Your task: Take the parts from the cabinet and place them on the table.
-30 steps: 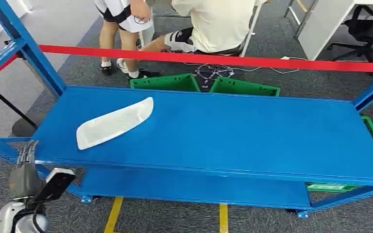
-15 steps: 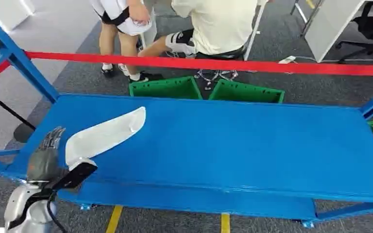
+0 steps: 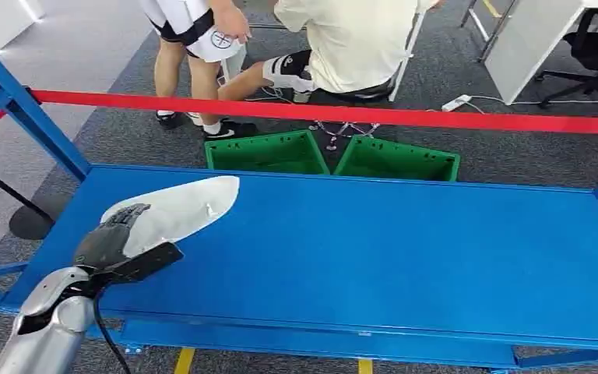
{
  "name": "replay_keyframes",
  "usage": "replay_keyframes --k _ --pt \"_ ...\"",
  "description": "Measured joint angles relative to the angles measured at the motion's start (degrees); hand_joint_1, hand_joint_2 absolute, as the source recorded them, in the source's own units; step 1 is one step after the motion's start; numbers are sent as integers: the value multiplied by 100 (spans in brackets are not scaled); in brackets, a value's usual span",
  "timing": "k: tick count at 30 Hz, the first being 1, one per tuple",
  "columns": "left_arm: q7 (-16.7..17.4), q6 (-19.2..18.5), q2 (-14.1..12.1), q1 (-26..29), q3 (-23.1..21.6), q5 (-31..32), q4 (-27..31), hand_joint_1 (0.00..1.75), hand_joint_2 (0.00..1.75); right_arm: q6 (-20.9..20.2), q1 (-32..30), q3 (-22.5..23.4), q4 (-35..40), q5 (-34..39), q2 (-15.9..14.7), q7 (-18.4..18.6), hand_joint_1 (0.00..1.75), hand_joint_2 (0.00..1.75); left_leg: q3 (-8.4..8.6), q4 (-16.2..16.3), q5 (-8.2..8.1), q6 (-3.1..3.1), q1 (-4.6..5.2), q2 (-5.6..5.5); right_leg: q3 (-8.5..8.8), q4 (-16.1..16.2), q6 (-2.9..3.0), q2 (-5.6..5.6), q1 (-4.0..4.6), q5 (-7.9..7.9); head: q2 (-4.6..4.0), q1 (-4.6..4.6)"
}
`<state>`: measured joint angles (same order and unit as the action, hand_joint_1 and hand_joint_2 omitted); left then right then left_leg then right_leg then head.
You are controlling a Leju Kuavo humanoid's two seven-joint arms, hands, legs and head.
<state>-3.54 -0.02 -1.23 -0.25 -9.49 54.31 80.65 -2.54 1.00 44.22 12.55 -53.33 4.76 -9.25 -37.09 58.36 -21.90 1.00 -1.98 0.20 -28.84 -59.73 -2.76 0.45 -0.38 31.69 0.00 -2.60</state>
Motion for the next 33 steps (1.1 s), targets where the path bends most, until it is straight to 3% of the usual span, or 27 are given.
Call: replay_keyframes --k 1,3,4,5,6,8,9,11,12,13,18,19,20,21,22,23,24,33 --pt "0 -4 -24 -55 -15 -2 -45 0 0 -2 1 0 0 -2 0 0 0 175 14 0 -20 -32 1 1 -182 -345 -24 -4 0 192 0 37" --pt "10 -37 -65 -110 -77 -2 -150 0 0 -6 0 0 -2 -4 2 0 0 175 29 1 -60 -72 14 1 -774 -1354 -52 -4 -1 599 0 46" --pt "87 -104 -83 -123 -107 8 -201 0 0 -20 -5 0 -4 -19 2 4 0 175 40 2 -77 -77 19 -1 -990 -1648 -53 -4 -1 640 0 44" --pt "175 -221 -118 -165 -147 15 -269 0 0 -31 -8 0 -4 -33 2 11 0 175 64 2 -99 -76 21 -14 -1096 -1683 -46 -4 0 517 0 46" --pt "199 -324 -146 -215 -194 -31 -350 0 0 -39 -1 0 -4 -57 2 15 0 175 98 2 -122 -66 21 -28 -1048 -1435 -30 -4 0 256 0 48" --pt "135 -525 -230 -316 -319 -219 -520 0 0 -44 12 0 -4 -107 0 35 0 175 181 2 -168 -36 16 -40 -672 -438 14 -10 -2 -383 0 52" --pt "88 -581 -268 -357 -400 -336 -594 0 0 -44 13 0 -4 -135 0 50 0 175 200 -1 -186 -8 17 -51 -517 -16 29 -24 -2 -565 0 67" --pt "37 -636 -367 -446 -529 -470 -710 0 0 -44 31 0 -7 -164 0 72 0 175 211 -11 -198 60 53 -72 -468 27 51 -12 26 -551 0 59" --pt "33 -647 -420 -478 -562 -498 -758 0 0 -46 30 0 -11 -166 4 77 0 175 208 6 -206 -14 60 -70 -477 50 -1 -5 6 -605 0 59" --pt "33 -651 -437 -496 -597 -522 -812 0 0 -48 30 0 -17 -171 4 79 0 175 210 -17 -171 -73 61 -68 -484 50 20 4 9 -607 0 57" --pt "46 -601 -527 -562 -767 -625 -944 0 0 -42 43 2 -20 -205 -4 76 0 175 266 -140 -129 34 55 -56 -498 49 88 26 24 -594 0 59" --pt "57 -562 -535 -563 -793 -636 -959 0 175 -42 48 2 -24 -214 -4 76 0 175 273 -158 -125 63 54 -56 -498 49 97 25 25 -590 0 59" --pt "81 -518 -540 -563 -807 -636 -973 0 175 -37 47 2 -26 -227 -4 68 0 175 276 -168 -120 96 53 -56 -500 48 107 23 26 -588 0 59" --pt "118 -470 -540 -563 -817 -625 -983 28 175 -33 49 2 -26 -243 -4 61 0 175 276 -171 -119 99 52 -56 -501 47 108 23 27 -588 0 57" --pt "155 -419 -540 -562 -822 -610 -992 45 175 -31 51 2 -26 -254 -4 61 0 175 276 -172 -118 103 51 -56 -501 47 114 24 31 -588 0 61" --pt "197 -365 -540 -561 -824 -584 -1001 147 175 -29 51 2 -26 -258 -4 61 0 175 276 -173 -123 116 49 -56 -501 47 120 24 34 -588 0 59" --pt "230 -308 -538 -558 -824 -564 -1005 171 175 -26 51 2 -26 -264 -4 61 0 175 275 -173 -120 123 49 -56 -501 47 120 24 34 -588 0 61" --pt "317 -68 -487 -511 -776 -426 -994 175 175 0 52 11 -26 -291 -4 70 0 175 275 -173 -123 126 58 -57 -489 59 120 18 27 -588 0 61"
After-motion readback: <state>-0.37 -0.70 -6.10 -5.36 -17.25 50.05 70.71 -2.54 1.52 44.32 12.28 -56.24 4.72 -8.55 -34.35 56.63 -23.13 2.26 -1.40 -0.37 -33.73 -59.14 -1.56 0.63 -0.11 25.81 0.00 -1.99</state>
